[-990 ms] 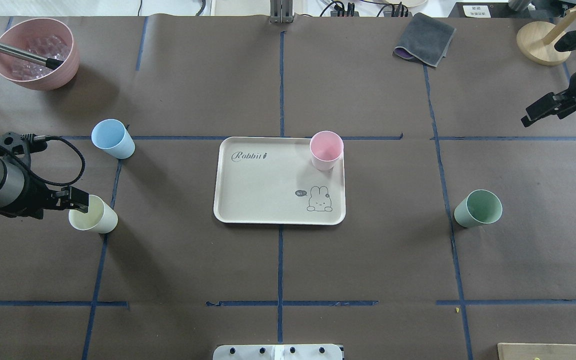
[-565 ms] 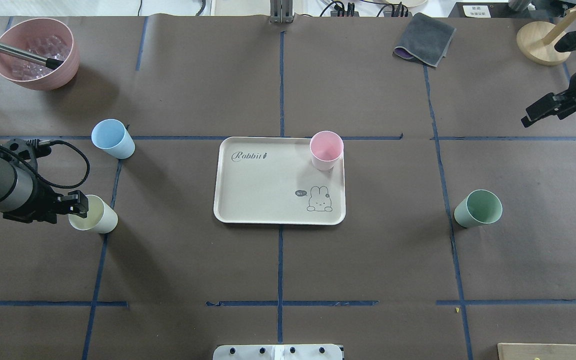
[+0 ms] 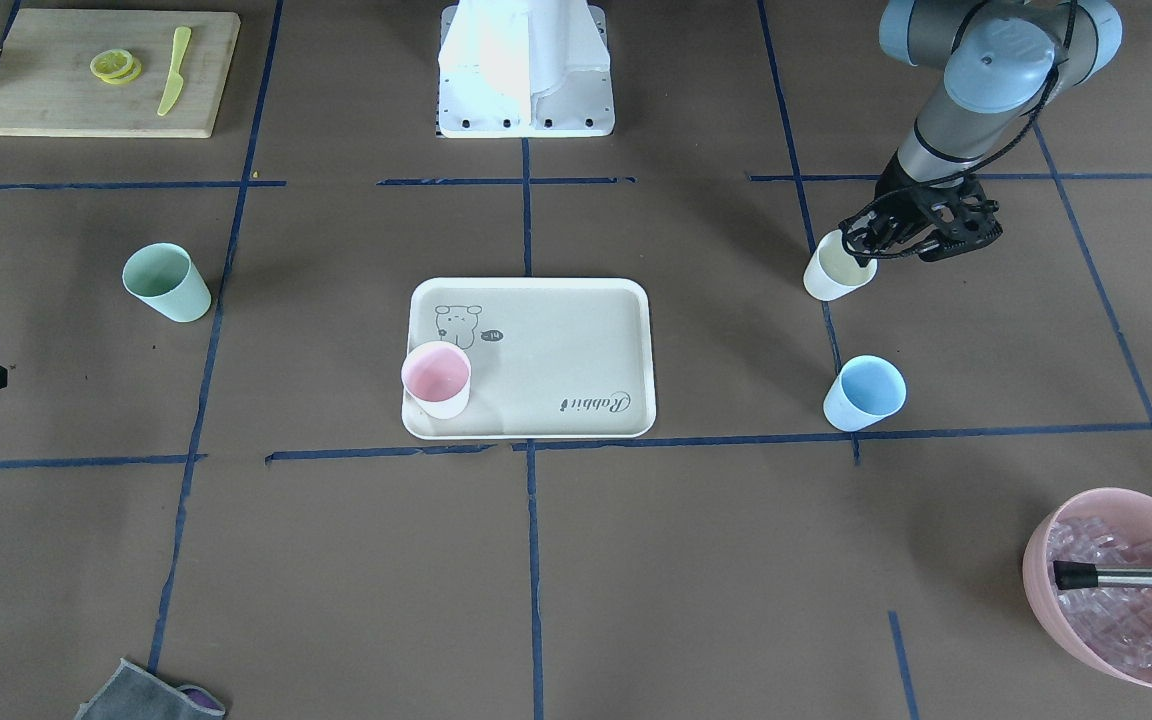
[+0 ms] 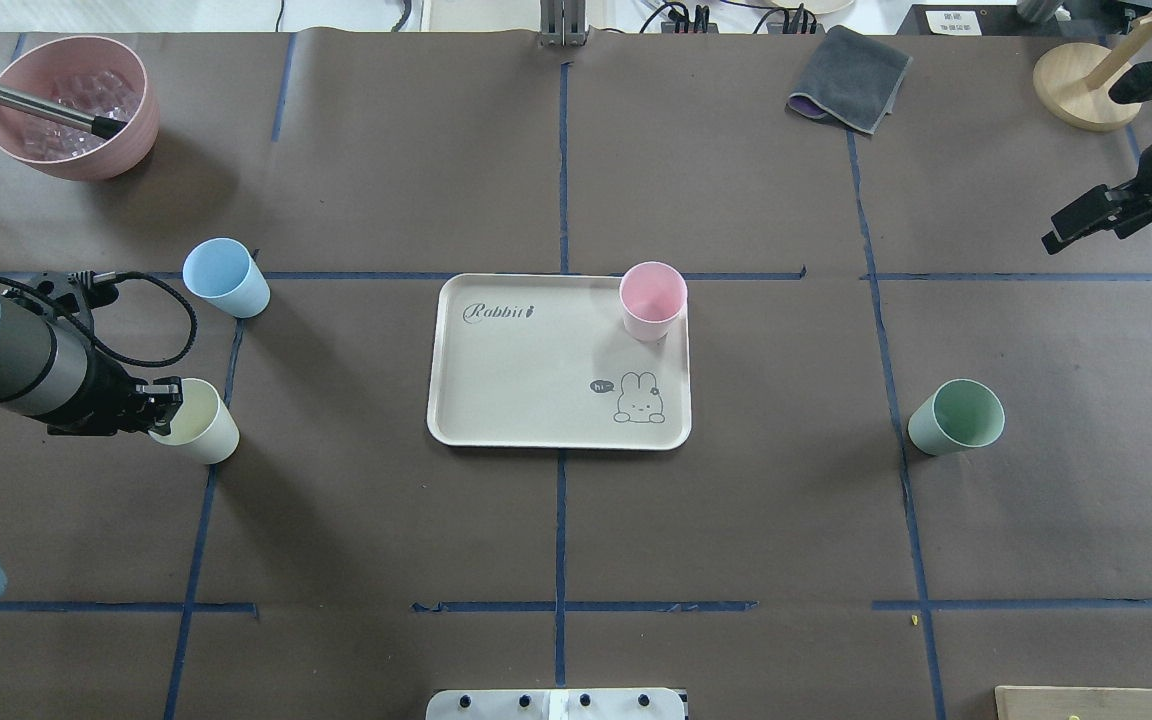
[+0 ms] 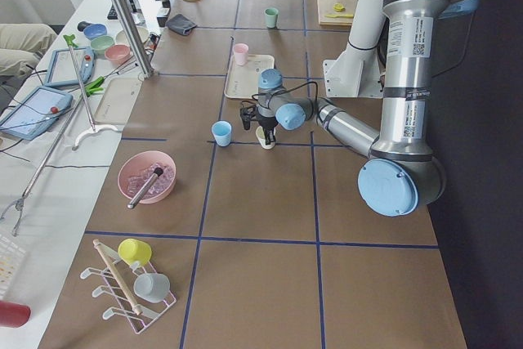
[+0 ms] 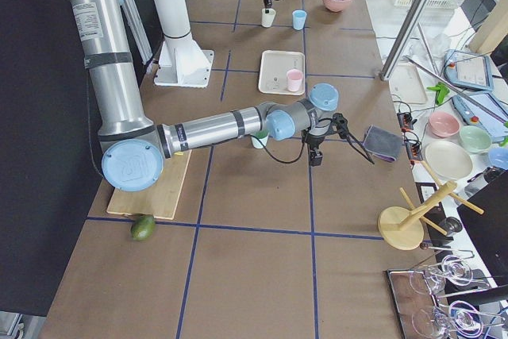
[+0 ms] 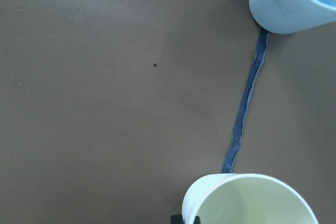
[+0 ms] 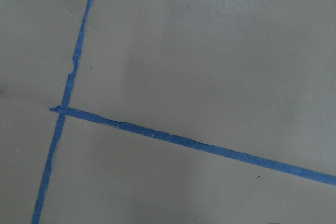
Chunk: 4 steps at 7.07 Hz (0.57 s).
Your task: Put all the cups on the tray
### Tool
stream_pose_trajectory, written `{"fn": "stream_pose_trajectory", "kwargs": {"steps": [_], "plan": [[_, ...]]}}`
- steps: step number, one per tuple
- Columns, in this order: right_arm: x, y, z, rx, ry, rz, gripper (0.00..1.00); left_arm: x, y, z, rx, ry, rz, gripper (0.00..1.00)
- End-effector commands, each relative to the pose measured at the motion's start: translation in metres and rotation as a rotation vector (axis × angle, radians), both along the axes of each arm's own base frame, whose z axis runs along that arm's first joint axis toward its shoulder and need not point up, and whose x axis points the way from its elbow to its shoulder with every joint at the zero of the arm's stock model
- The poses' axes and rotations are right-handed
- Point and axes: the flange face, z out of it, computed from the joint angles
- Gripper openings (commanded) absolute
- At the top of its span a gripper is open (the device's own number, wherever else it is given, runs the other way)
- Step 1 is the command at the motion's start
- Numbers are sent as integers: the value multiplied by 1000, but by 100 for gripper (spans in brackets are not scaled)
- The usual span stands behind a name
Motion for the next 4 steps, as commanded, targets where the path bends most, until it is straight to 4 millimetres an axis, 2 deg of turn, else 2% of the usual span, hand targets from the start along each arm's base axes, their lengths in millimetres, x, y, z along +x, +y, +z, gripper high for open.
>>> {"fn": "stream_pose_trajectory", "kwargs": {"steps": [1,3,4], "plan": [[0,0,-1,-1,-2,1,99,-2,0,-53,54,76,-14,0],[0,1,-3,1,-4,3,99,27,-22,-114,-37,135,-135,0],[0,1,-3,1,-2,4,99,65,-16,-155,-54,105,-190,0]]}}
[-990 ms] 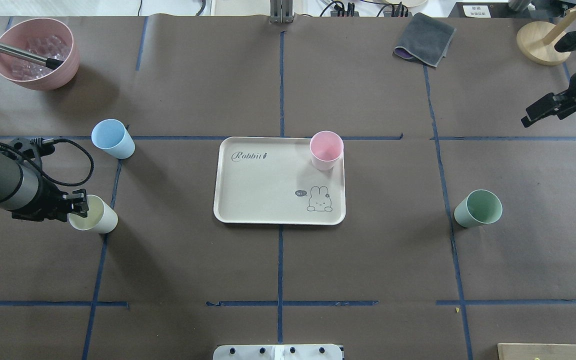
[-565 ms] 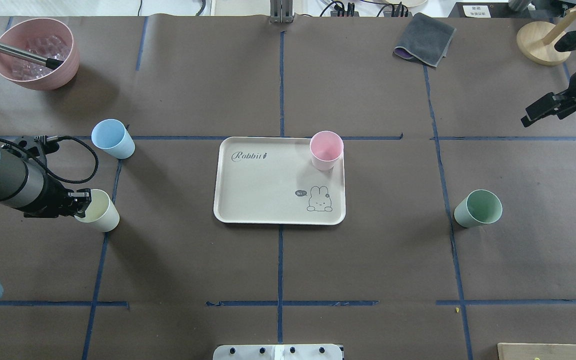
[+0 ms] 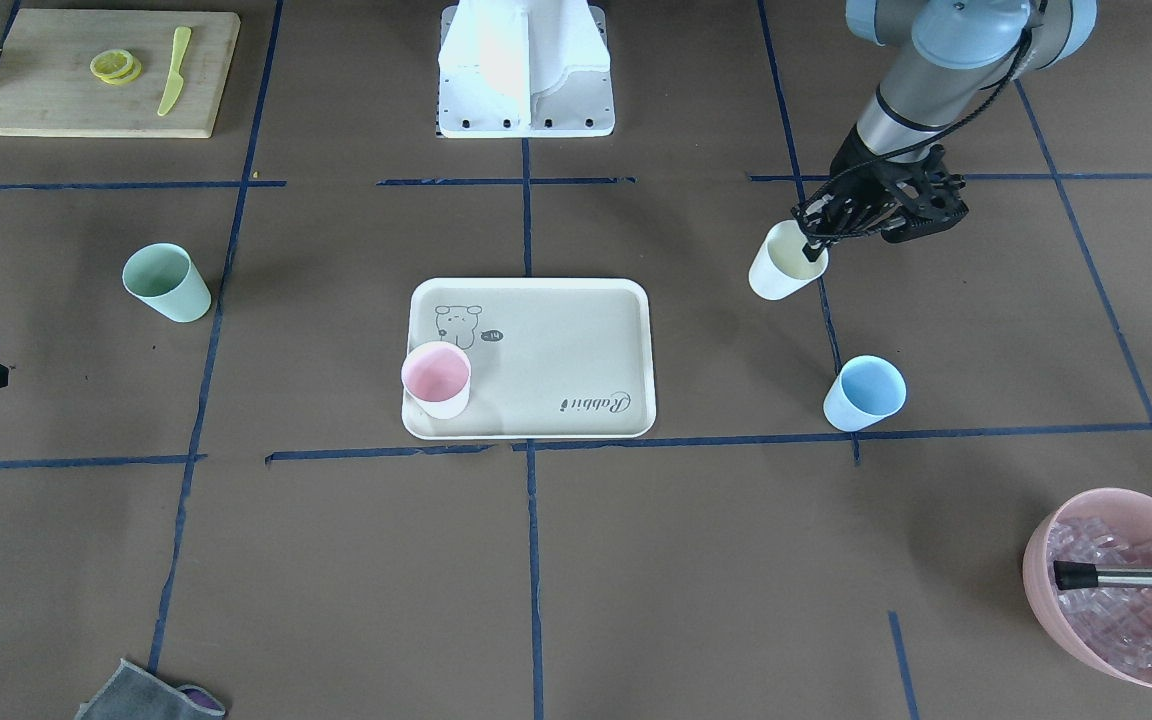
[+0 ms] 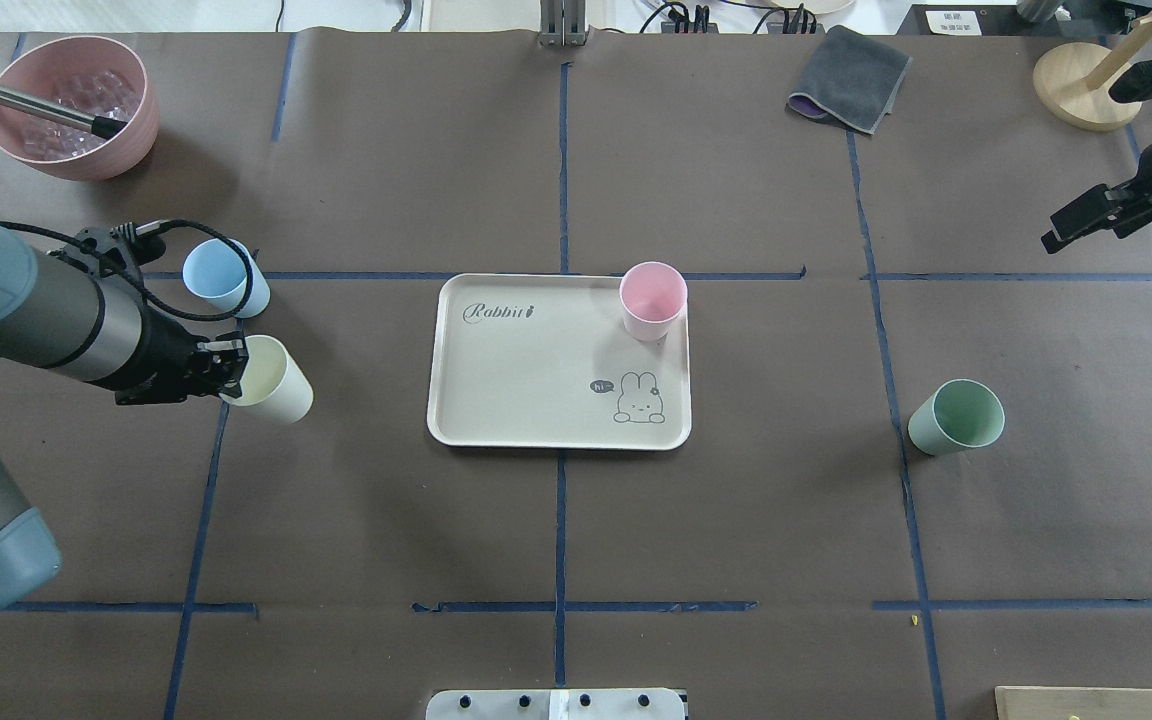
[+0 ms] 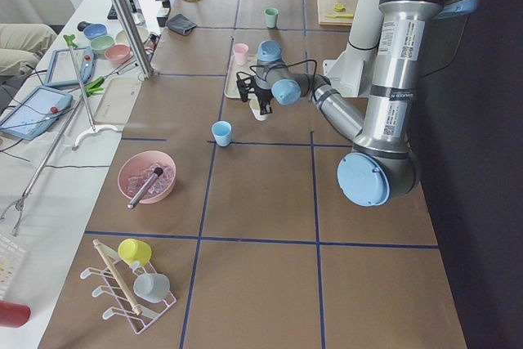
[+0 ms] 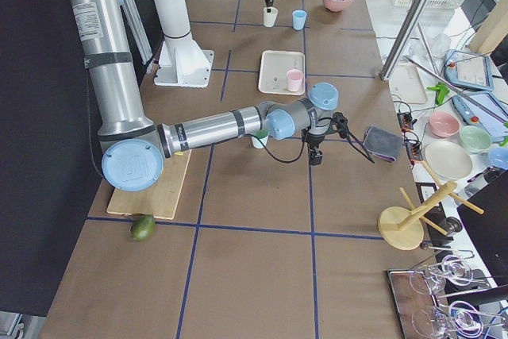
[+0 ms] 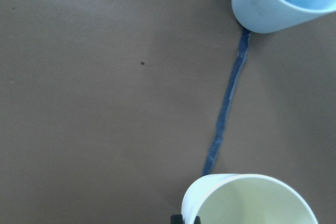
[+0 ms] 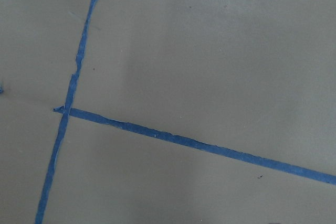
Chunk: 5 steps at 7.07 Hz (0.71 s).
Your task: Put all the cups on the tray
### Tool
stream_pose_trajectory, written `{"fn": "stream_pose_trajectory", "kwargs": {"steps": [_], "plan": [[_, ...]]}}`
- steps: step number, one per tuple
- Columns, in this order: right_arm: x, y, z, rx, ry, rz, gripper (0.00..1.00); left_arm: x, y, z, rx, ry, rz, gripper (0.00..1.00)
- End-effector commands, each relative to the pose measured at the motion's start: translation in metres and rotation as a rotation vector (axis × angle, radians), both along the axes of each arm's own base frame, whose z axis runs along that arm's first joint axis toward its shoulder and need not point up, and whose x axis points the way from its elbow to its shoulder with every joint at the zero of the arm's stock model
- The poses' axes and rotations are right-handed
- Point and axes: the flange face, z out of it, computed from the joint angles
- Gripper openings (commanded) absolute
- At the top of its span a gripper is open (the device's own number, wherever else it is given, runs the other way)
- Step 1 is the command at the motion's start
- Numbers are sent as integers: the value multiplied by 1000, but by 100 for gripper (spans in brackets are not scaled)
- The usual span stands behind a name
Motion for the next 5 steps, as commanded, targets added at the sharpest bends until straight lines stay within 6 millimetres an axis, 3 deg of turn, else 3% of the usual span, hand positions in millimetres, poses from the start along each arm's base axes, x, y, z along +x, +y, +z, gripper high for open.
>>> {"fn": "stream_pose_trajectory", "kwargs": {"steps": [1,3,5], "plan": [[0,1,1,-1,0,0,99,88,24,-74,-46,-57,-74,0],[0,1,2,-4,1,1,99,179,9,-96,-107,-94,-183,0],[0,1,2,-4,1,1,99,188,8,-93,-108,-108,-184,6]]}}
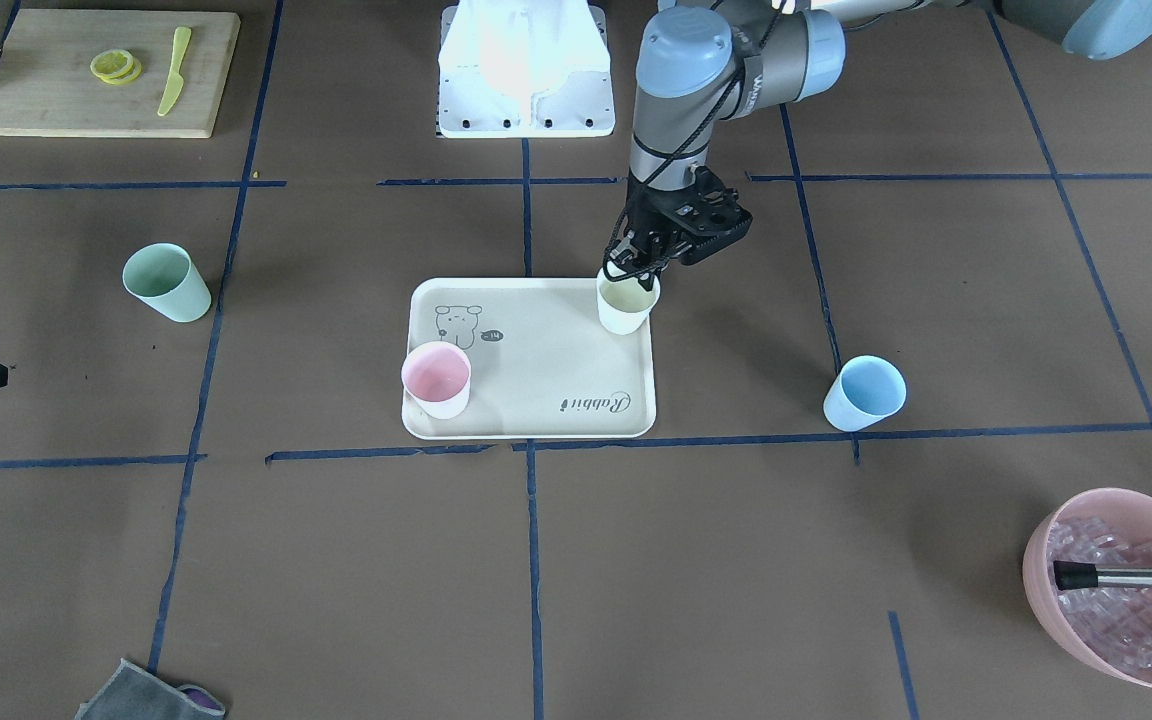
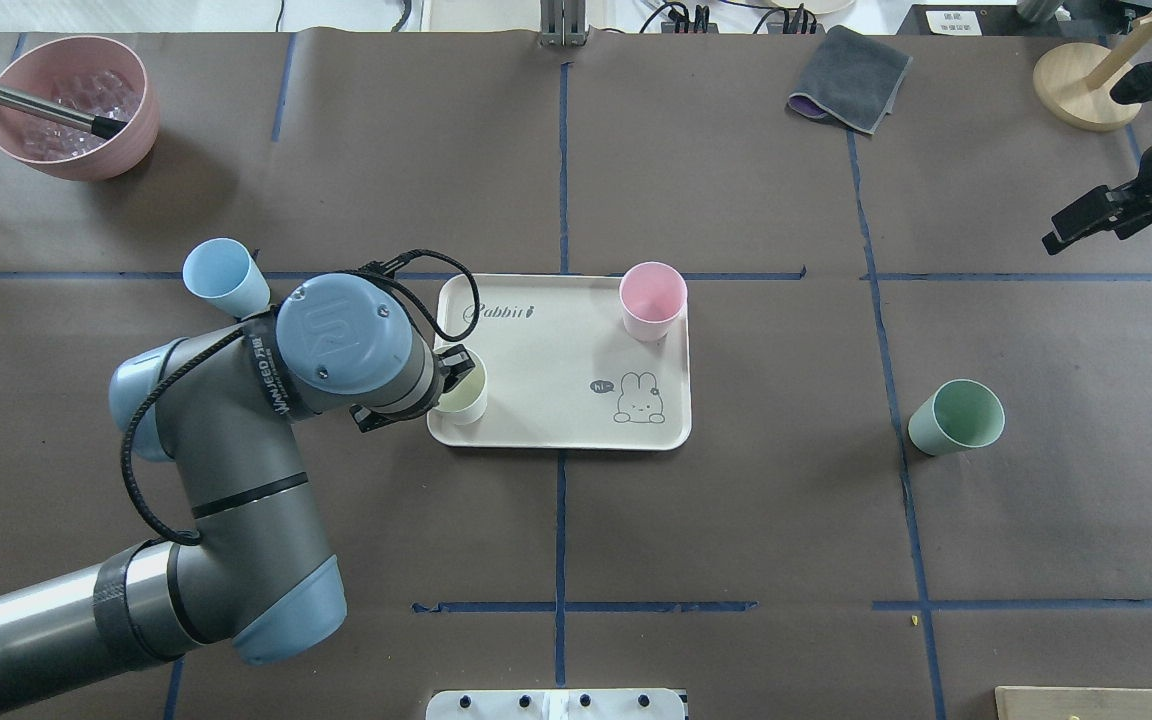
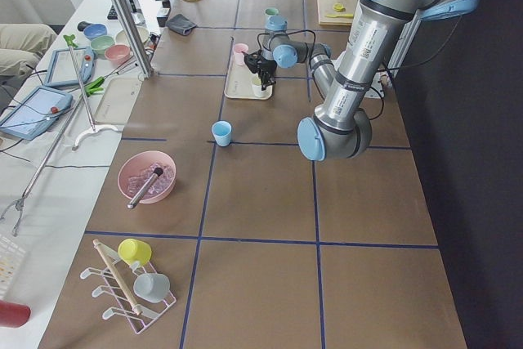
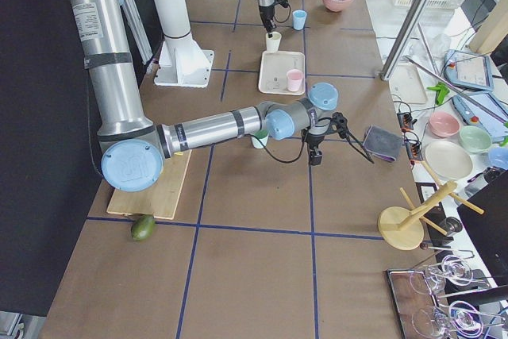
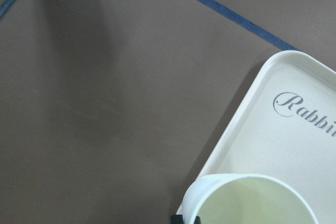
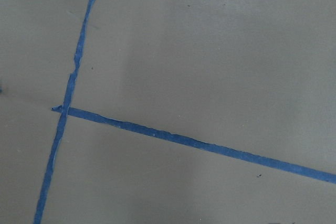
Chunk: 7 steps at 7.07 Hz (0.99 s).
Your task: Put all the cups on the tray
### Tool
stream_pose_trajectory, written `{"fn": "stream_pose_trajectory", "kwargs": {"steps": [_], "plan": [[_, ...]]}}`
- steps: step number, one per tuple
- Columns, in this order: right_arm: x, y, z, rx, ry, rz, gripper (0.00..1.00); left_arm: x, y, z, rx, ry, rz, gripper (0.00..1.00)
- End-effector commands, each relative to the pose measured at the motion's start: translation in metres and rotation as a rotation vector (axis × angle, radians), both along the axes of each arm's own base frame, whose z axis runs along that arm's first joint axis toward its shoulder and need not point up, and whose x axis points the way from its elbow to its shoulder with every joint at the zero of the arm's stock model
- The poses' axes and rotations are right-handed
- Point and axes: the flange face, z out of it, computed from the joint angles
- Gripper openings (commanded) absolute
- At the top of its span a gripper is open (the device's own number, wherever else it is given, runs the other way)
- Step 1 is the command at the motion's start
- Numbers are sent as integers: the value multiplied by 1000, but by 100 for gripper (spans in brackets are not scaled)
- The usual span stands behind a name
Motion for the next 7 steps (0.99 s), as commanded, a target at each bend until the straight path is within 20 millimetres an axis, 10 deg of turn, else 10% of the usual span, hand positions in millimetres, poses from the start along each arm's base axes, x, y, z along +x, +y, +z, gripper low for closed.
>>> {"fn": "stream_pose_trajectory", "kwargs": {"steps": [1,2,3,7], "plan": [[-1,0,0,-1,-1,-2,99,11,1,0,2,-13,4,42],[0,0,0,-1,-1,0,99,7,2,-4,14,-3,17,82],[0,0,-2,2,-2,0,99,-1,3,-12,45,5,42,99],[1,2,-13,-4,-9,26,99,-73,-7,-2,89,40,175,100]]}}
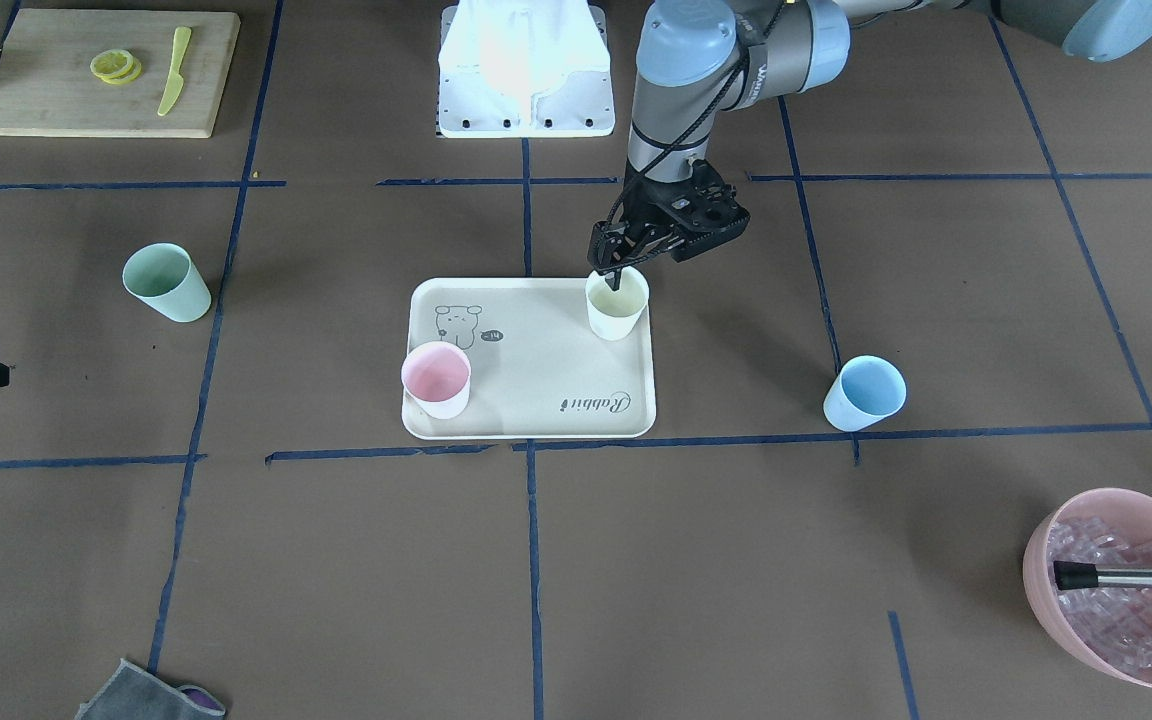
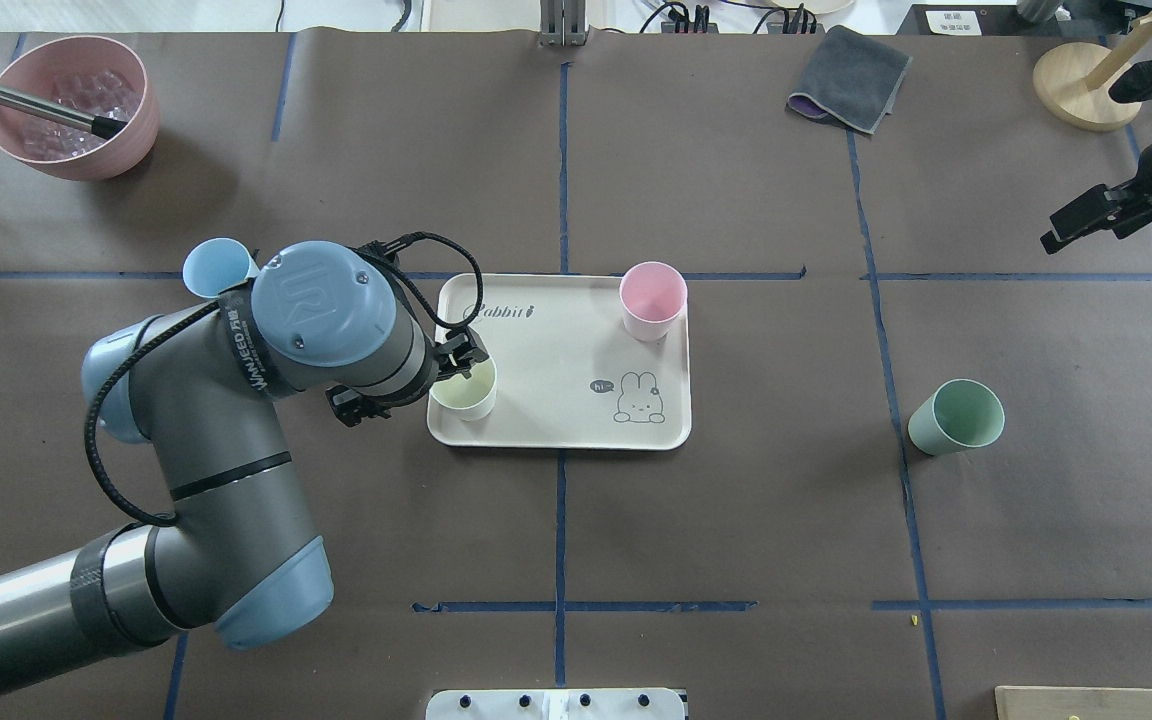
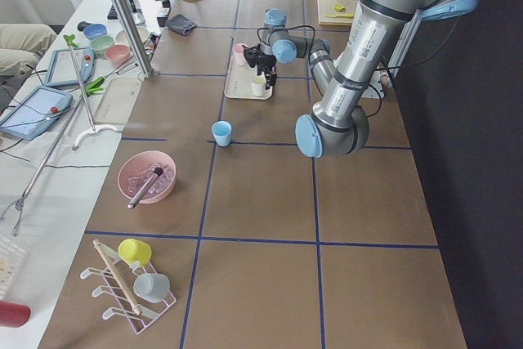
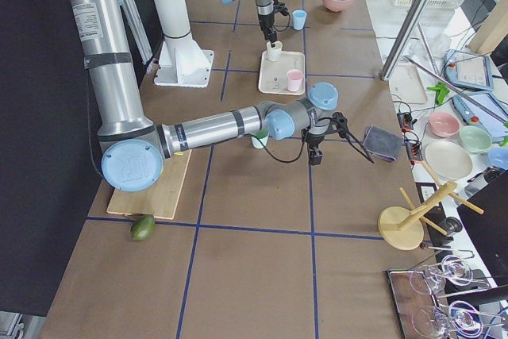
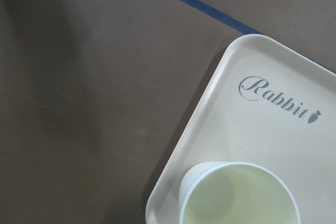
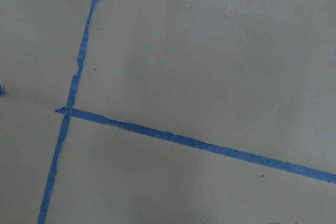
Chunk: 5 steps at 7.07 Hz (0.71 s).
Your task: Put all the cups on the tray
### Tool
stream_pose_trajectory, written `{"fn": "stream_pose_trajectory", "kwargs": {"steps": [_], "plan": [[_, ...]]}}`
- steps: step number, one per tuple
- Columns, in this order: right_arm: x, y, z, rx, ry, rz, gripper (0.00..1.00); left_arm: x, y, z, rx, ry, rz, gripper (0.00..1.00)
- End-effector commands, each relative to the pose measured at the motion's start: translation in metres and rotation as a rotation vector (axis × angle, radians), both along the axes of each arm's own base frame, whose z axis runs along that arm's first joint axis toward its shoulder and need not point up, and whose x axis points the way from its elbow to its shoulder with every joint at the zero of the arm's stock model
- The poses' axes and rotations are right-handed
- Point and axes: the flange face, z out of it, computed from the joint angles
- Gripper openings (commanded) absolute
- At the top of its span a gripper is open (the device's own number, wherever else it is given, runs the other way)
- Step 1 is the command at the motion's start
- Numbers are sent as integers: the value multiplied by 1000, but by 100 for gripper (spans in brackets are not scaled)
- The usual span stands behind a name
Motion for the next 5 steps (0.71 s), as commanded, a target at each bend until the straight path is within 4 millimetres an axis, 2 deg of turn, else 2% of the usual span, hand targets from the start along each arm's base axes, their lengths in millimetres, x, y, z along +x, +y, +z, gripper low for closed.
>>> {"fn": "stream_pose_trajectory", "kwargs": {"steps": [1,2,3,4,5], "plan": [[5,11,-23,-25,-18,64,99,-72,-10,19,79,-10,158,100],[11,28,-30,-39,-30,89,99,-105,-17,26,111,-24,244,100],[19,50,-35,-40,-36,101,99,-132,-23,43,158,-53,331,100],[12,77,-44,-83,-47,121,99,-152,-23,68,217,-86,409,100],[-8,104,-58,-145,-48,150,99,-161,-16,84,207,-103,410,100]]}}
